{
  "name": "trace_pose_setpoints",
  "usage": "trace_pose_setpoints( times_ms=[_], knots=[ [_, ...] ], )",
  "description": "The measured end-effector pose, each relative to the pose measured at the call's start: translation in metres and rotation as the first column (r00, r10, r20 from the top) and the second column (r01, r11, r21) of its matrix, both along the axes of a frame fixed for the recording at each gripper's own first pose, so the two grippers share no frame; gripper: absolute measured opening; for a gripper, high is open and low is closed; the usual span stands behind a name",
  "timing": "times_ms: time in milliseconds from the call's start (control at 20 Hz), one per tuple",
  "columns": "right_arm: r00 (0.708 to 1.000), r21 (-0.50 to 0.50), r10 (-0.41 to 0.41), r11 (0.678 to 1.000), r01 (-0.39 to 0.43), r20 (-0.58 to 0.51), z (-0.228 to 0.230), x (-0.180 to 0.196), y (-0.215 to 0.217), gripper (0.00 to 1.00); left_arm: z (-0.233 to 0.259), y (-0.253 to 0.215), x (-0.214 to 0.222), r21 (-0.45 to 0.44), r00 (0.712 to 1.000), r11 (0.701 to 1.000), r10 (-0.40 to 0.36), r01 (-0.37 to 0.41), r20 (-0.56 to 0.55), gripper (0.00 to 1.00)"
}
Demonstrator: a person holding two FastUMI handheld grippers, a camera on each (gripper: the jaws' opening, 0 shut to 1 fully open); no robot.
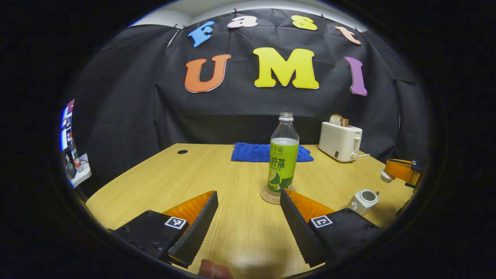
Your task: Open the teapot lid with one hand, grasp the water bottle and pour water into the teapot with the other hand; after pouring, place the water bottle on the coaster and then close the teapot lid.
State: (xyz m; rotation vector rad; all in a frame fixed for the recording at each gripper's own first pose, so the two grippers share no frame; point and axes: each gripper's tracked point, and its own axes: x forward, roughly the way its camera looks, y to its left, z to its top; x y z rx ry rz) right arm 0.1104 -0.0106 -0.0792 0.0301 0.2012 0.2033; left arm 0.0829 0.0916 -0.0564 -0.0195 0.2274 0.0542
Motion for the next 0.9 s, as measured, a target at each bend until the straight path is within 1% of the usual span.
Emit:
trace_pose_setpoints(
  times_ms=[100,250,350,450,650,900],
  knots=[
    [1.0,-0.007,0.017,1.0,-0.017,-0.003,-0.003,0.004,0.01,0.0,0.007,0.013,-0.012,-0.002,0.999,1.0,0.027,-0.027,0.024,1.0],
    [0.999,-0.012,0.043,0.999,-0.043,-0.002,-0.008,0.005,0.025,0.0,0.009,0.025,-0.026,-0.006,0.998,0.999,0.054,-0.054,0.032,1.0],
    [0.998,-0.022,0.06,0.998,-0.06,-0.01,-0.015,0.004,0.034,0.0,0.011,0.036,-0.028,0.006,0.996,0.997,0.075,-0.075,0.046,1.0],
    [0.998,-0.025,0.069,0.997,-0.069,-0.01,-0.018,0.001,0.04,0.0,0.006,0.046,-0.031,0.022,0.995,0.995,0.092,-0.093,0.031,1.0],
    [0.998,-0.021,0.069,0.997,-0.069,-0.017,-0.025,0.001,0.042,0.0,0.012,0.052,-0.035,0.024,0.994,0.995,0.099,-0.1,0.038,1.0],
    [0.998,-0.016,0.059,0.998,-0.059,-0.016,-0.03,-0.001,0.041,0.0,0.019,0.047,-0.033,0.036,0.995,0.996,0.085,-0.087,0.053,1.0]
  ],
)
